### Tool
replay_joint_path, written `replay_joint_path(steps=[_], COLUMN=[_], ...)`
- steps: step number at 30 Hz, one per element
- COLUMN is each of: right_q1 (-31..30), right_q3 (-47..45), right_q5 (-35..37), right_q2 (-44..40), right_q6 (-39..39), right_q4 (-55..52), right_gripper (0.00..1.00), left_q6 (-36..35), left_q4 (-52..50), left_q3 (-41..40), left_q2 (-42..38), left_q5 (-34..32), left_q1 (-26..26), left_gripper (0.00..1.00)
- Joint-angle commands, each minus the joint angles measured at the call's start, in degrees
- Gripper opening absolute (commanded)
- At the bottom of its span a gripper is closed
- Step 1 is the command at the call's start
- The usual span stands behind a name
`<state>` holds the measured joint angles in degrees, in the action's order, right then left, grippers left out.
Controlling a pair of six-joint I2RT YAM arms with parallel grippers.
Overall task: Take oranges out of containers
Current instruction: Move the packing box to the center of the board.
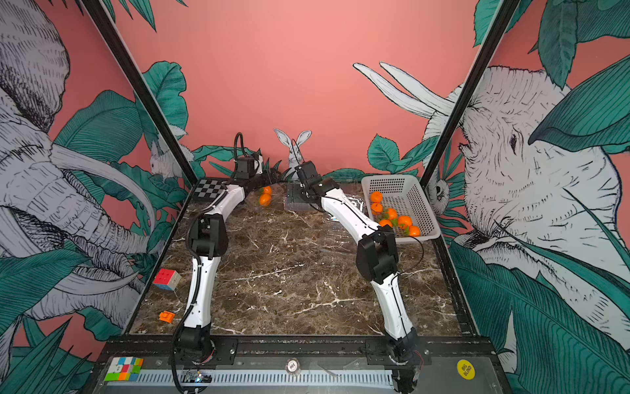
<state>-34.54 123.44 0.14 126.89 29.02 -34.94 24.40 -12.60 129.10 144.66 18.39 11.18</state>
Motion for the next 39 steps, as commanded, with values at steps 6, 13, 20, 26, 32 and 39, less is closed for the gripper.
replay_joint_path(steps=[6, 13, 20, 26, 32, 39], right_q1=[-0.1, -0.3, -0.5, -1.2, -1.7, -2.5], right_q3=[-5.2, -9.3, -10.5, -11.2, -14.4, -17.7], right_q5=[-0.4, 0.0, -0.1, -0.2, -0.8, -1.1], right_q2=[-4.7, -7.5, -8.6, -9.1, -10.4, -11.4], right_q6=[2.7, 3.4, 3.8, 3.2, 2.8, 3.5], right_q4=[5.5, 7.1, 7.7, 7.8, 9.3, 10.2], right_gripper=[0.99, 0.99, 0.99, 0.98, 0.99, 0.99], left_q6=[-5.3, -6.6, -6.4, -4.8, -9.0, -13.9], left_q4=[-4.2, -3.0, -0.2, -1.1, -6.6, -15.7], left_q3=[-13.5, -23.2, -36.2, -45.8, -40.9, -20.7], left_q2=[-11.5, -17.2, -26.2, -33.4, -37.3, -27.4], left_q5=[-1.5, -1.7, -4.4, -7.3, -16.2, -28.1], left_q1=[0.6, 1.0, 1.0, 0.7, -1.1, -3.3], left_gripper=[0.92, 0.92, 0.92, 0.92, 0.95, 0.96])
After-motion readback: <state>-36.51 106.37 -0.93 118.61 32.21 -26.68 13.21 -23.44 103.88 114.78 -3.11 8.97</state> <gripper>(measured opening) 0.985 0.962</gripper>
